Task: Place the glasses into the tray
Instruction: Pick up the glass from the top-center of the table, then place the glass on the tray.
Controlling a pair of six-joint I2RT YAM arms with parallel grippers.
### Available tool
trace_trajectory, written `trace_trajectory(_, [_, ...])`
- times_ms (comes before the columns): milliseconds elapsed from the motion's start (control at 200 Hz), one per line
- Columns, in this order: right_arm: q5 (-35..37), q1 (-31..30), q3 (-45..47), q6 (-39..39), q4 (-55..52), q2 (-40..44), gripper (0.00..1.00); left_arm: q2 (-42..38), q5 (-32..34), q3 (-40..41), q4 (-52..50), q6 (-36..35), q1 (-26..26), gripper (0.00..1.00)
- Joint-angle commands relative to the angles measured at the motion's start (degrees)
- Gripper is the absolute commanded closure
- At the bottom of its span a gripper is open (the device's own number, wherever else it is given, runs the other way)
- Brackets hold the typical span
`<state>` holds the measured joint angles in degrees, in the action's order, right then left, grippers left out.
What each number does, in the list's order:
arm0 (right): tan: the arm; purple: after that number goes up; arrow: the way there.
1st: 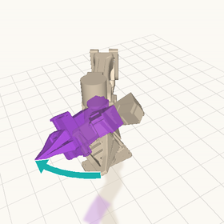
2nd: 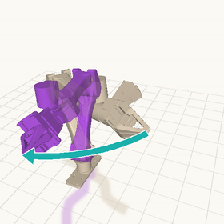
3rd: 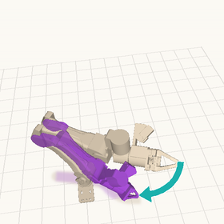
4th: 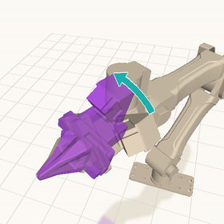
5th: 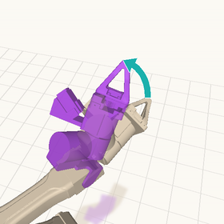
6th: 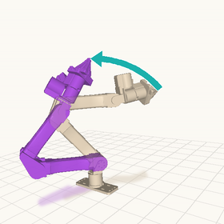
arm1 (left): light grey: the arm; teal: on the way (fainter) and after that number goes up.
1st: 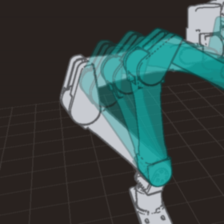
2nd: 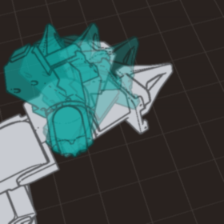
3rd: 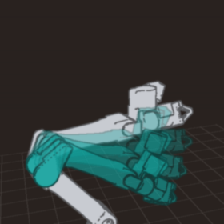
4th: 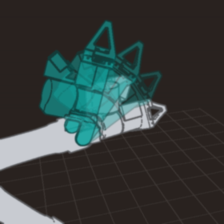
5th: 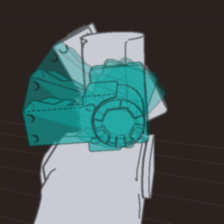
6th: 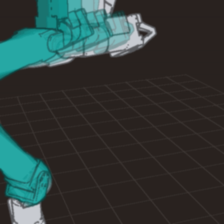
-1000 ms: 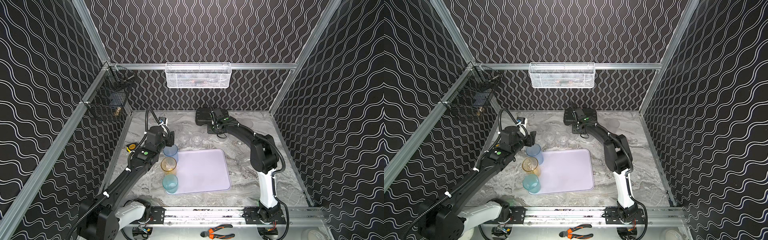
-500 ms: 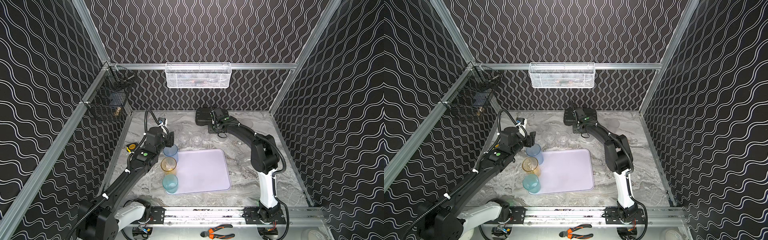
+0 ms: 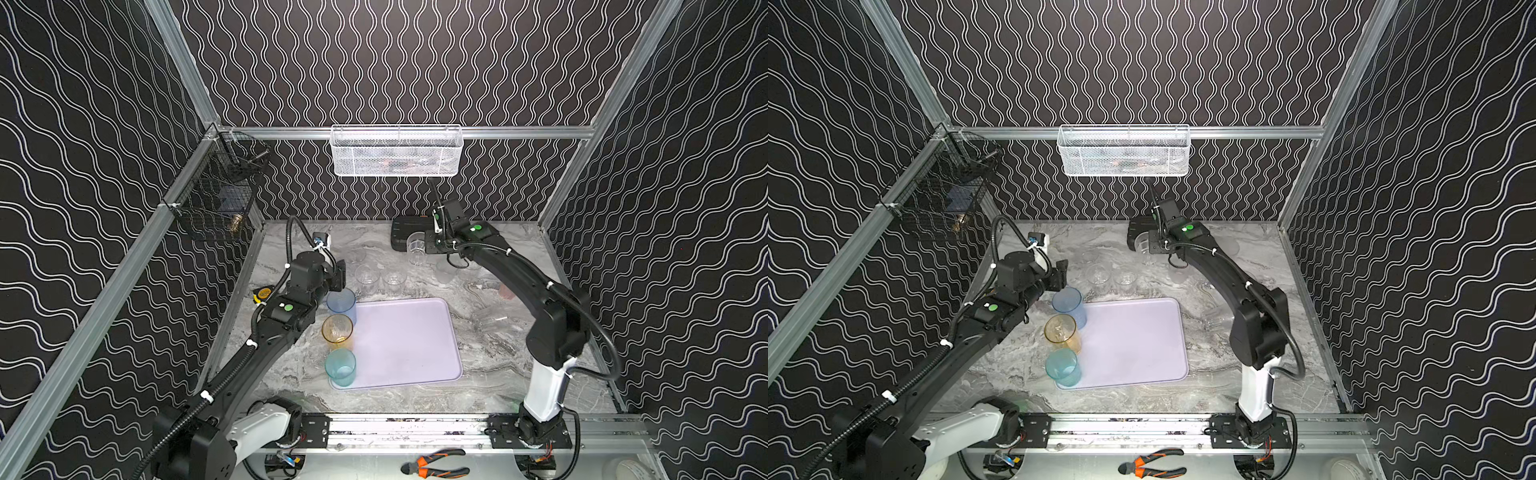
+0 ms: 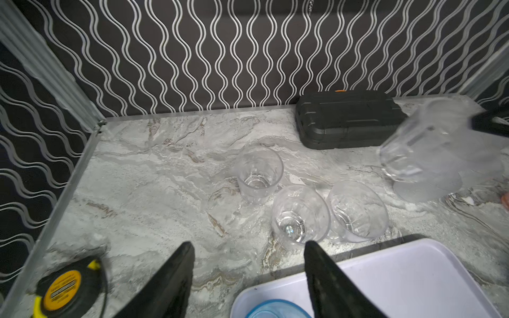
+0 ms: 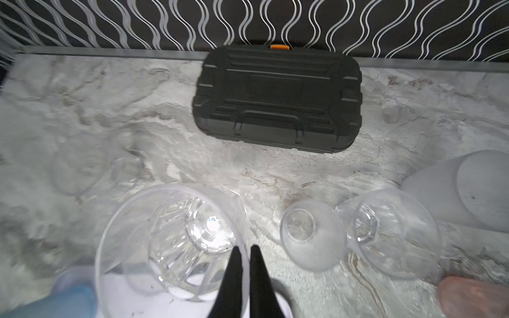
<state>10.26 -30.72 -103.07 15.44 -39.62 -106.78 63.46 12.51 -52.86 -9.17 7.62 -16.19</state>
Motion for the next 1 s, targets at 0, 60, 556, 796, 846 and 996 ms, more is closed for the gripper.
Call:
trace_trajectory(0, [-2.6, -2.6, 1.7, 0.1, -6.1, 3.1, 1.00, 0.8, 3.3, -3.3, -5.8, 2.5, -0.1, 0.33])
trace_trajectory(60, [-2.2, -5.1, 3.0, -0.1, -8.2, 4.6, 1.00, 1.1, 3.6, -5.0, -8.5, 3.8, -0.1, 0.33])
trace_trajectory(556, [-6.3, -20.2, 9.2, 4.4, -4.1, -1.9, 1.00, -0.3, 0.4, -1.6, -11.5, 8.2, 1.5, 0.33])
trace_trajectory(796, [-5.0, -20.2, 7.4, 3.9, -0.9, -6.7, 1.00, -0.7, -0.7, 0.2, -10.4, 9.1, 2.4, 0.33])
trace_trajectory(846, [-4.6, -20.2, 7.5, 3.8, 0.0, -7.4, 1.00, -0.5, -0.9, 0.3, -10.2, 9.2, 2.5, 0.33])
trace_trajectory(996, [-4.9, -20.3, 6.1, 4.0, 1.1, -10.8, 1.00, -0.3, -1.4, 0.8, -9.7, 9.4, 2.7, 0.33])
